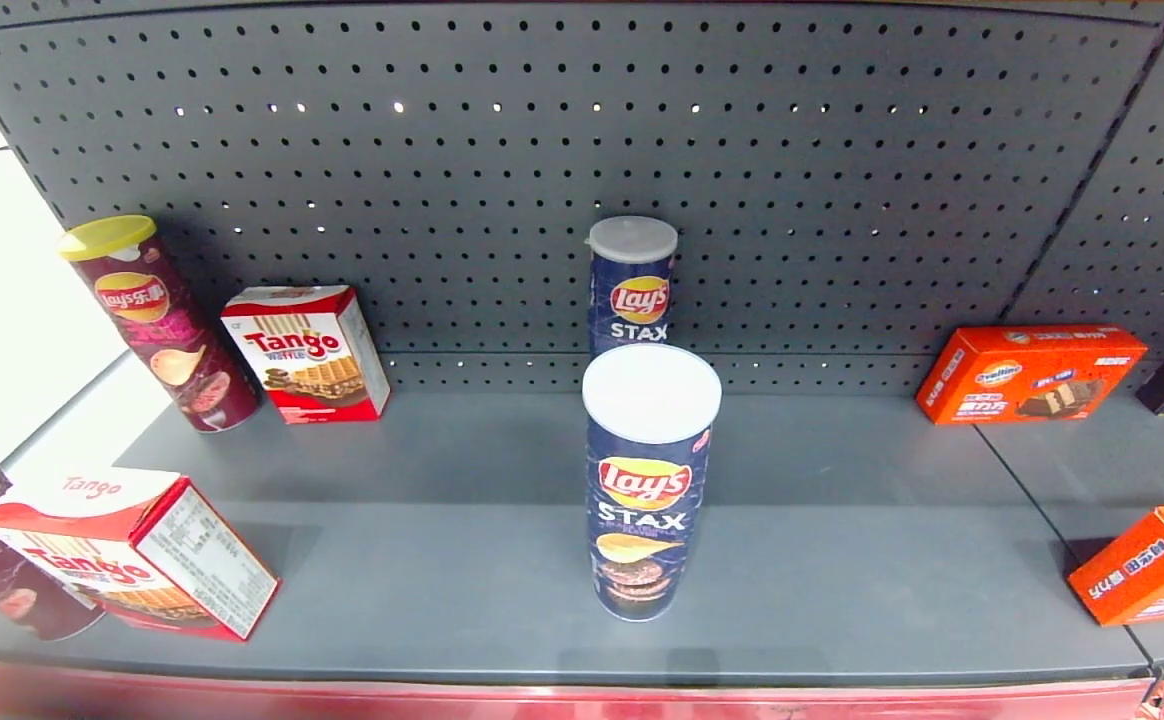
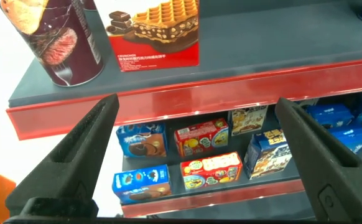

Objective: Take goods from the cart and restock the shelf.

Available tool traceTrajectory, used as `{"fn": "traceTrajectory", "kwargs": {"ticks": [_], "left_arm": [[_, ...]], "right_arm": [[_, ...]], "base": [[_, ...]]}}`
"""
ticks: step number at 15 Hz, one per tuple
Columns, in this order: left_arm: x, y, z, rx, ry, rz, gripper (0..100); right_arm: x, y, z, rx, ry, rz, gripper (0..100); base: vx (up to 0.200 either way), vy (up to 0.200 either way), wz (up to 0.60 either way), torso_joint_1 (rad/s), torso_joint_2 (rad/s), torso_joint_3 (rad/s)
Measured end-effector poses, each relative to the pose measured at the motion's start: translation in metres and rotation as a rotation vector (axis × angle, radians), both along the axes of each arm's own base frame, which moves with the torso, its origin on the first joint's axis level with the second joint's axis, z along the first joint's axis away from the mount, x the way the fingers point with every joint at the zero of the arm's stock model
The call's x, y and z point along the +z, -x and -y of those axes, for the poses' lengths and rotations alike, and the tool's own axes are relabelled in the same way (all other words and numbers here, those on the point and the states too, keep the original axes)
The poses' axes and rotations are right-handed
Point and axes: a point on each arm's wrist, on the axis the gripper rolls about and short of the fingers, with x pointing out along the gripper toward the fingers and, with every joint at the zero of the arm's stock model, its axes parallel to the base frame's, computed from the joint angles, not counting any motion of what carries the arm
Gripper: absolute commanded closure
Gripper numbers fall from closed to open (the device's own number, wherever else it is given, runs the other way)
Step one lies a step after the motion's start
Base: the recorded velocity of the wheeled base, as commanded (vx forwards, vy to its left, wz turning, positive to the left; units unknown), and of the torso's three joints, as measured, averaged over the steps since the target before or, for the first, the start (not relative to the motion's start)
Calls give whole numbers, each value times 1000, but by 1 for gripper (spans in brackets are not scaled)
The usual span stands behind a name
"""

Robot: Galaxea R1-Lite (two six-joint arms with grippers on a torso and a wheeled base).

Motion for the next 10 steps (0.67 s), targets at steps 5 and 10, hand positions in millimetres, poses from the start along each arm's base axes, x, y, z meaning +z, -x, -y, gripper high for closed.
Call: {"fn": "traceTrajectory", "kwargs": {"ticks": [5,10], "left_arm": [[0,0,0,-1,5,-1,0],[0,0,0,-1,6,-1,0]], "right_arm": [[-2,1,0,-193,-7,7,0],[-9,3,0,-299,-12,-29,0]], "base": [[0,0,0,0,0,0],[0,0,0,0,0,0]]}}
